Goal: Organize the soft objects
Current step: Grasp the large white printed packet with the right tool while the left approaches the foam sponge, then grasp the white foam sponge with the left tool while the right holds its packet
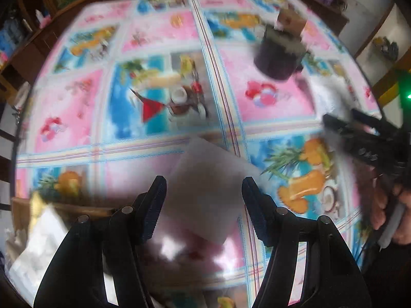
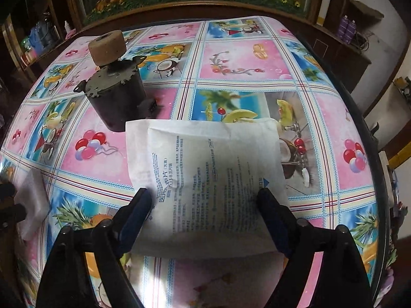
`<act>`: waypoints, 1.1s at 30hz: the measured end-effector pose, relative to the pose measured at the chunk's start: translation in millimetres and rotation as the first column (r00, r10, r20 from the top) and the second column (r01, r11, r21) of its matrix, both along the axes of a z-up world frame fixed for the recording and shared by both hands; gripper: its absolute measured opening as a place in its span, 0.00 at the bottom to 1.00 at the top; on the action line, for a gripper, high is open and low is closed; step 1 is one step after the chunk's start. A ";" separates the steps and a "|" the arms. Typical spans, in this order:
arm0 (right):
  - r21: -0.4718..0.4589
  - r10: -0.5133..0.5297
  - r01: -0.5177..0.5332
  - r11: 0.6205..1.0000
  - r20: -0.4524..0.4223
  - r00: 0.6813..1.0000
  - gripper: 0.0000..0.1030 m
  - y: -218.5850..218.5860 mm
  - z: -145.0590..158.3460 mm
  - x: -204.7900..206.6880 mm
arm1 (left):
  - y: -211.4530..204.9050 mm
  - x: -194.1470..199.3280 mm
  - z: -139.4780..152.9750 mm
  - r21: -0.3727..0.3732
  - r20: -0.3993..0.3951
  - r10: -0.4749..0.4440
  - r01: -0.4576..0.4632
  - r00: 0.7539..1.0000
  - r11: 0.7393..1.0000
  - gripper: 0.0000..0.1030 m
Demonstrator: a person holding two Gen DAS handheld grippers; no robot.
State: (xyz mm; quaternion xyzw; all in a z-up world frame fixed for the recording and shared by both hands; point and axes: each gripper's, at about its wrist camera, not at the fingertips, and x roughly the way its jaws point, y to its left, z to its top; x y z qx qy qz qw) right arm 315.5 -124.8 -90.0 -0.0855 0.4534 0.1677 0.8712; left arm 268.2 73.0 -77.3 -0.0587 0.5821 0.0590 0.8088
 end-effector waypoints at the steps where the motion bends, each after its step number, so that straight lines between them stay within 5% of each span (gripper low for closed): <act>1: -0.001 0.001 -0.001 1.000 -0.001 1.000 0.78 0.0 0.1 -0.1 | -1.0 -0.9 2.2 0.014 0.030 0.001 -0.001 1.000 1.000 0.63; 5: -0.006 0.002 -0.002 1.000 0.002 1.000 0.75 -0.2 1.1 -2.4 | -15.0 -5.0 2.1 0.003 0.006 -0.046 0.046 0.999 0.999 0.64; 10: -0.010 0.004 -0.004 1.000 0.005 1.000 0.73 0.6 1.6 -3.0 | -35.7 -8.0 -4.7 0.108 -0.014 -0.105 0.106 0.994 0.988 0.70; 14: -0.010 0.027 -0.027 1.000 0.011 1.000 0.60 3.6 4.0 -6.7 | -45.7 -8.5 -12.2 0.173 -0.009 -0.159 0.158 0.987 0.972 0.79; 16: -0.009 0.033 -0.033 0.999 0.012 0.999 0.58 3.6 4.3 -7.3 | -41.8 -8.5 -13.9 0.149 -0.005 -0.132 0.131 0.991 0.980 0.78; 21: 0.015 0.032 -0.032 0.999 0.009 0.999 0.36 1.1 7.2 -8.3 | -28.9 -12.9 -7.7 0.180 0.008 -0.084 0.081 0.996 0.980 0.42; 22: 0.031 0.032 -0.032 0.999 0.005 0.999 0.35 -0.8 8.5 -7.9 | -24.8 -14.3 -4.6 0.178 0.017 -0.071 0.067 0.997 0.982 0.22; 23: 0.040 0.030 -0.030 0.999 0.003 1.000 0.34 -2.4 9.1 -7.7 | -19.7 -15.7 -2.3 0.139 0.006 -0.052 0.050 0.999 0.989 0.12; 28: 0.065 0.012 -0.015 0.998 0.041 0.999 0.31 -8.6 21.3 -12.8 | -13.4 -35.7 27.0 -0.009 0.093 -0.019 0.020 0.995 1.000 0.12; 33: 0.126 0.051 -0.058 0.990 0.061 0.997 0.31 -7.7 26.7 -17.8 | -9.9 -90.5 85.8 -0.164 0.233 0.031 0.008 0.972 0.987 0.12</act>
